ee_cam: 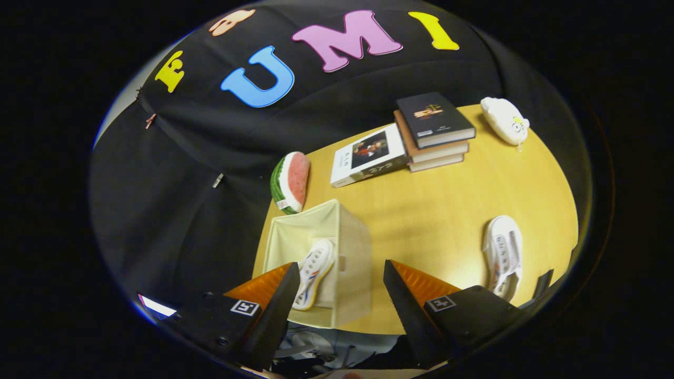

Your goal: Open the storage box then place both shoes into the box .Put the left shoe in first, then the right shoe, with the right side of both shoes facing outward in a uniform manner.

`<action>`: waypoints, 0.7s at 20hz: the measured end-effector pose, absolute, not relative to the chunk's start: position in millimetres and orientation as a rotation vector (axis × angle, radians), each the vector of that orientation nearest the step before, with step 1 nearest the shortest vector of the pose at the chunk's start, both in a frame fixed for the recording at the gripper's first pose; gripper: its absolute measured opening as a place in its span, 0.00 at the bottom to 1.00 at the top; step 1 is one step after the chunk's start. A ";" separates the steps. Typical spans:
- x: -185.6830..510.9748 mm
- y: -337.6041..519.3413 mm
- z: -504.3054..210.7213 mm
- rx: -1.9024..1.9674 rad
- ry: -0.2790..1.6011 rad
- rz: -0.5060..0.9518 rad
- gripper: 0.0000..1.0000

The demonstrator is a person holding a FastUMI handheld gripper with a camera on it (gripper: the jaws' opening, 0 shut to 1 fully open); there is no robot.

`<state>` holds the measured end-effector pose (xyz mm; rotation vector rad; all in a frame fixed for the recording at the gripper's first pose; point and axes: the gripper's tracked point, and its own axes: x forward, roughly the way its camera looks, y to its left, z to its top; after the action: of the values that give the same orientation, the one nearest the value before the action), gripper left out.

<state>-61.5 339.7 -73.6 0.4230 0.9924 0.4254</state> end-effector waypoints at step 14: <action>-108.1 109.7 -229.9 0.090 1.082 0.215 0.99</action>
<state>-108.1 109.7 -229.9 0.0903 1.0821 0.2150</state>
